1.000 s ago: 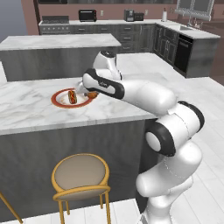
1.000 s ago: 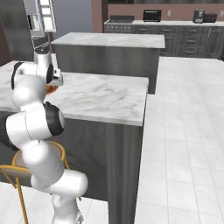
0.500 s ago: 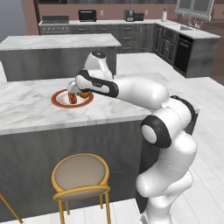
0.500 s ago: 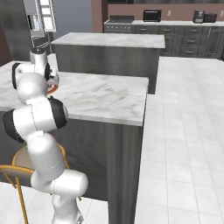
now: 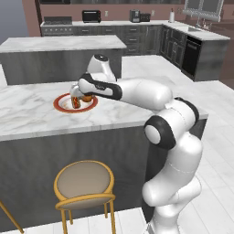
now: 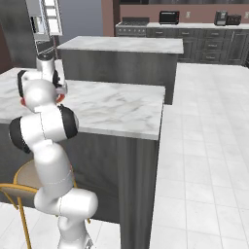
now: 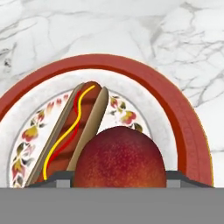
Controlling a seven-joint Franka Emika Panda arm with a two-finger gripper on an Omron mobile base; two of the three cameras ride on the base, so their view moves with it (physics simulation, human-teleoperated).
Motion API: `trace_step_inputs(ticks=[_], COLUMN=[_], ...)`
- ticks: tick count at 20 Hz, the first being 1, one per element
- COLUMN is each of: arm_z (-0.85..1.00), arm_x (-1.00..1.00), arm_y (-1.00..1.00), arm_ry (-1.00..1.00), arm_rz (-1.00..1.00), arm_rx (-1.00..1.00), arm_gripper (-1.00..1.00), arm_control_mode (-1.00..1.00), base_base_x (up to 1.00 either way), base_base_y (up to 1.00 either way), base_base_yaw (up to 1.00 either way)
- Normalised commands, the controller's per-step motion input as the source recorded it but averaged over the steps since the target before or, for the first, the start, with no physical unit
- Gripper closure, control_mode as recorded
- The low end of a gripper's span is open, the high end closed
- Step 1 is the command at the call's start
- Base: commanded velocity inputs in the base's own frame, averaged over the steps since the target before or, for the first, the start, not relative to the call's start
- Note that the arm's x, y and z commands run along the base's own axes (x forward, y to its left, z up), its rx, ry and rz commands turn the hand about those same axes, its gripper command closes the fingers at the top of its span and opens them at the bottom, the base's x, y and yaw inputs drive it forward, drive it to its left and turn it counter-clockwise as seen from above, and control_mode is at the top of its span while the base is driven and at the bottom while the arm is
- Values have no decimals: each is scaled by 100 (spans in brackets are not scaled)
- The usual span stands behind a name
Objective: Pick up the peach and mango from the fridge and place one fruit on each plate on the dining counter.
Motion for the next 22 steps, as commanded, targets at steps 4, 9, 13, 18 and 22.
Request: trace_step_inputs(ticks=[4,9,13,18,22], arm_z=[-10,15,57,11,0], arm_x=[6,-1,-37,-96,-100], arm_y=[0,0,-25,-91,-100], arm_ry=[0,-4,-12,-5,-1], arm_rz=[0,0,0,-4,-15], arm_rx=[1,8,12,2,0], arm_gripper=[-100,-100,-100,-100,-100], arm_control_mode=[-100,-100,-100,-100,-100], base_base_x=[0,0,0,0,0], base_base_y=[0,0,0,0,0], base_base_yaw=[0,0,0,0,0])
